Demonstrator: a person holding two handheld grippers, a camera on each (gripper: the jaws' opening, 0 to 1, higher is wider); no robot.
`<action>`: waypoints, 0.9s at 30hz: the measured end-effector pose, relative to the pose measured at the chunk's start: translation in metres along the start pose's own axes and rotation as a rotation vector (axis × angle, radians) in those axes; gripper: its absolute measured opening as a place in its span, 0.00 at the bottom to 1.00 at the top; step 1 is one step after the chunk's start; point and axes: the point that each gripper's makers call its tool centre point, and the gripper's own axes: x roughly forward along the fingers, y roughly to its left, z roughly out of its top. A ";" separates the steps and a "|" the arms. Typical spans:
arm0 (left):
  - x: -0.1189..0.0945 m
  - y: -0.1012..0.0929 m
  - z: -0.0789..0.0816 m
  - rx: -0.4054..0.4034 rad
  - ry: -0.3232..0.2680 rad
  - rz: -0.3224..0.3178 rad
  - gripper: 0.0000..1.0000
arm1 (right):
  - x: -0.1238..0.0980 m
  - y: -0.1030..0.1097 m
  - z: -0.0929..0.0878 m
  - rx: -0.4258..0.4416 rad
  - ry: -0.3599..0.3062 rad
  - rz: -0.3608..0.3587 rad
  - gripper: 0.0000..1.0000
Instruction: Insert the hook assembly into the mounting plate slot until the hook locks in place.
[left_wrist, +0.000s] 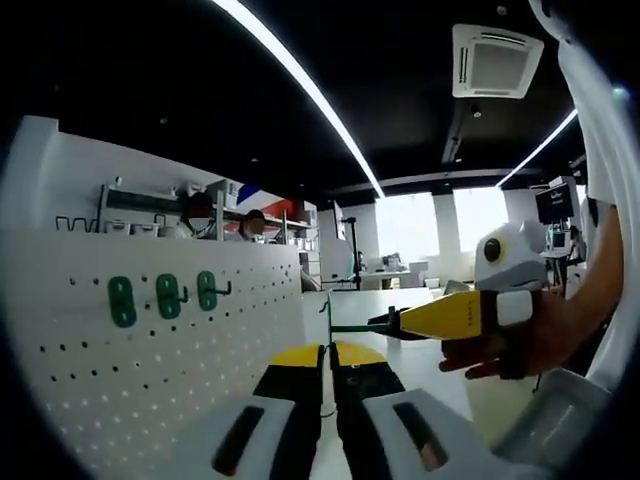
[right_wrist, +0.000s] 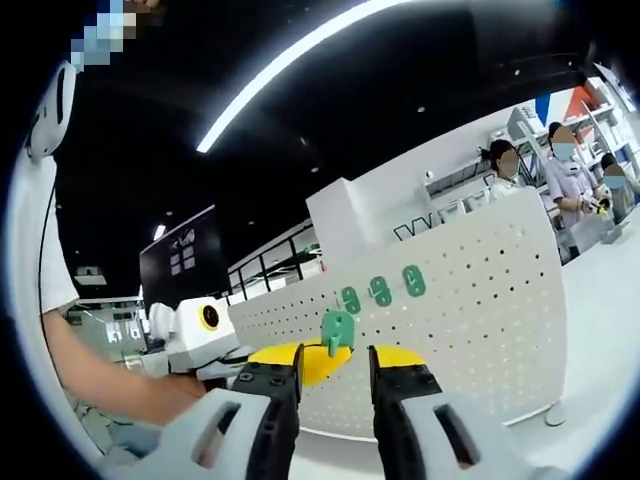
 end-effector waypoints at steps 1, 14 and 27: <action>0.000 0.000 0.000 -0.003 -0.001 0.001 0.02 | 0.000 0.000 0.000 0.001 -0.001 -0.001 0.23; 0.005 -0.013 -0.001 -0.013 -0.008 -0.006 0.02 | 0.003 0.000 0.000 -0.007 -0.001 -0.001 0.10; 0.005 -0.023 -0.005 -0.024 -0.006 -0.012 0.02 | 0.004 -0.004 -0.003 -0.009 0.008 -0.019 0.04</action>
